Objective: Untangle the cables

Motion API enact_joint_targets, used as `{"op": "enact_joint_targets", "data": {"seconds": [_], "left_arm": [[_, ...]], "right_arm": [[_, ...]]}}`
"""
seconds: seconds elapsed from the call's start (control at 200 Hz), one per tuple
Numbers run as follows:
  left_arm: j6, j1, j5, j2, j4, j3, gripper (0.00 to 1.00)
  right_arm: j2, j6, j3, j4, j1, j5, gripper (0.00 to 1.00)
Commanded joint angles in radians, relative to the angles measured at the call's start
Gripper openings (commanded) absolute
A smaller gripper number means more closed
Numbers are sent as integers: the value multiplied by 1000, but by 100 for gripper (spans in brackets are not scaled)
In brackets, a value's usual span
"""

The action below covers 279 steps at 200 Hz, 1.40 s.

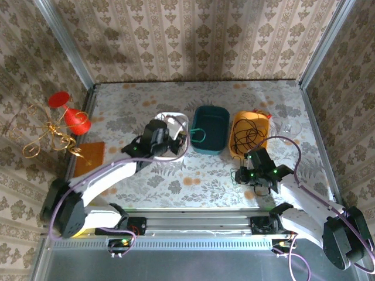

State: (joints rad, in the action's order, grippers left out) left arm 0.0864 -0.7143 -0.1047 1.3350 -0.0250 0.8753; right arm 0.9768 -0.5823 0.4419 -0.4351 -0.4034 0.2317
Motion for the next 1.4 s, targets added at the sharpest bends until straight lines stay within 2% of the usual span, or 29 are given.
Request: {"op": "enact_joint_targets", "data": {"seconds": [0.0, 0.125, 0.235, 0.3, 0.39, 0.44, 0.51, 0.64, 0.715, 0.88, 1.025, 1.195, 1.39], "left_arm": [[16, 17, -28, 197, -44, 129, 0], [48, 14, -21, 428, -31, 312, 0], [67, 11, 15, 537, -22, 410, 0], [45, -4, 20, 541, -32, 427, 25], [-6, -37, -2, 494, -45, 405, 53], [-31, -59, -39, 454, -44, 374, 60], [-54, -90, -98, 387, -44, 308, 64], [-30, -130, -297, 267, -65, 162, 66], [-22, -163, -364, 235, -28, 123, 67], [-30, -228, -433, 242, 65, 113, 65], [-37, -235, -453, 268, 92, 123, 56], [-71, -233, -470, 289, 131, 150, 47], [-72, -231, -502, 319, 142, 154, 47]], "right_arm": [[-5, 15, 23, 16, -22, 63, 15], [-10, 17, 39, -1, -42, 63, 15], [-15, 22, 43, -12, -49, 66, 15], [-13, 24, 42, -13, -52, 70, 15], [-10, 27, 40, -10, -53, 80, 15], [-7, 30, 37, -3, -54, 89, 15], [0, 34, 35, 12, -54, 107, 15], [7, 46, 33, 53, -54, 171, 15], [2, 56, 36, 76, -53, 220, 15], [5, 63, 45, 120, -52, 326, 15], [1, 56, 45, 139, -52, 375, 15], [-13, 53, 47, 134, -52, 377, 16], [-15, 51, 49, 132, -51, 377, 16]]}}
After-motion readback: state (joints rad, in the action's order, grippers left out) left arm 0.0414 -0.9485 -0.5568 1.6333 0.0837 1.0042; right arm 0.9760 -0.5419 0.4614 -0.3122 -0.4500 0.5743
